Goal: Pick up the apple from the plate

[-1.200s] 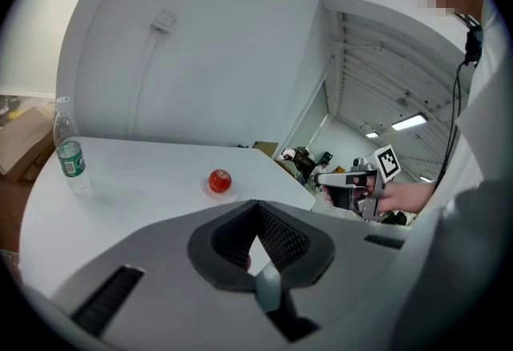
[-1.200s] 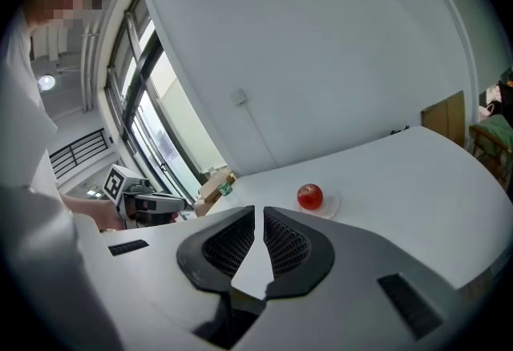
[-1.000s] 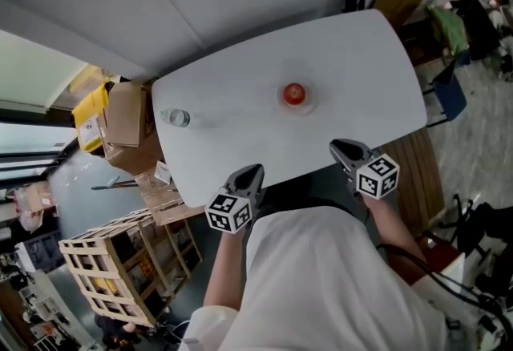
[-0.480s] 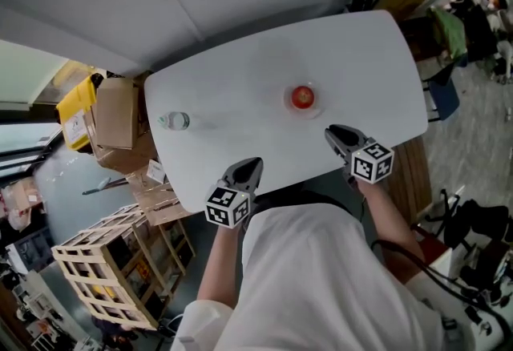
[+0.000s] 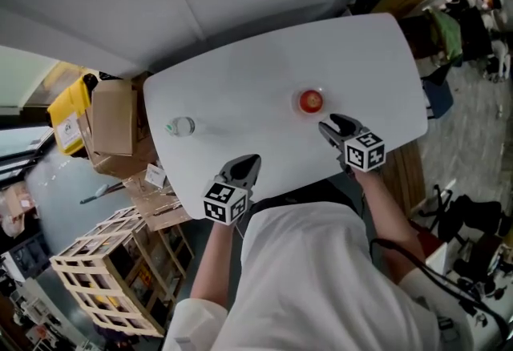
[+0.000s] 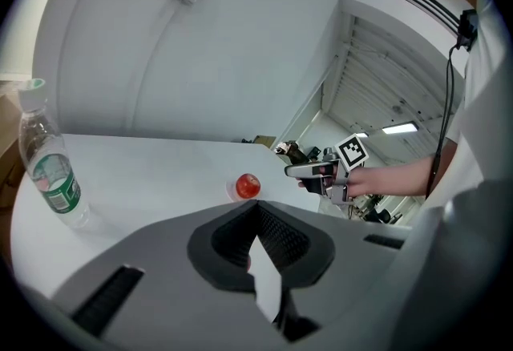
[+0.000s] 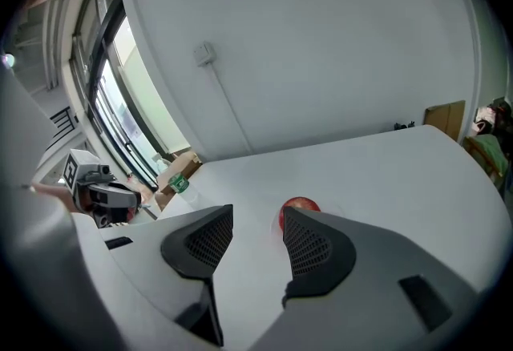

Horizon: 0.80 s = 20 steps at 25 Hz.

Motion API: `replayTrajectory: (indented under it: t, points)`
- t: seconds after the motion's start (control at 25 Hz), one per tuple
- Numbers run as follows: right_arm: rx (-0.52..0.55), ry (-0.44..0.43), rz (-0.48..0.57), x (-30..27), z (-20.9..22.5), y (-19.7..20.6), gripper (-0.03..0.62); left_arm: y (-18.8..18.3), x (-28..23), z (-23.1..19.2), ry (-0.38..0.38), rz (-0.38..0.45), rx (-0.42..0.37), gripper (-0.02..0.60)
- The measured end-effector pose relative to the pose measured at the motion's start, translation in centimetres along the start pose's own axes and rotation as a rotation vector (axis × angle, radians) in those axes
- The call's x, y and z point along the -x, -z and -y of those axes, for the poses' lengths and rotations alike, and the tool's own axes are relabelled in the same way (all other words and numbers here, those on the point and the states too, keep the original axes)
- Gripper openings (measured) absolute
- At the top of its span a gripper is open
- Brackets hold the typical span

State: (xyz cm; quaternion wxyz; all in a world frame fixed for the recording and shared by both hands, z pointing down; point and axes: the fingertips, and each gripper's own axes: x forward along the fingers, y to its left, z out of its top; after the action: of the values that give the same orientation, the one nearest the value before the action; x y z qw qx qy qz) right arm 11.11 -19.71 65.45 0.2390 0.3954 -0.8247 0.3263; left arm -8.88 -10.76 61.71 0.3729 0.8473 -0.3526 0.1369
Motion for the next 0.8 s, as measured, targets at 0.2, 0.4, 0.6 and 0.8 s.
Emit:
replayTrajectory:
  t: [0.2, 0.4, 0.6, 0.8]
  points:
    - [0.014, 0.018, -0.037, -2.1, 0.3, 0.4, 0.241, -0.1, 0.4, -1.0, -0.006, -0.007, 0.017, 0.002]
    - [0.03, 0.045, -0.071, -3.9, 1.7, 0.7, 0.282, 0.1, 0.4, -1.3, -0.025, -0.012, 0.032, 0.002]
    - [0.038, 0.061, -0.119, -5.9, 3.0, 1.6, 0.301, 0.4, 0.4, -1.6, -0.062, -0.012, 0.076, 0.002]
    - [0.133, 0.079, -0.192, -7.9, 4.3, 2.8, 0.325, 1.2, -0.2, -1.4, -0.083, -0.029, 0.104, 0.002]
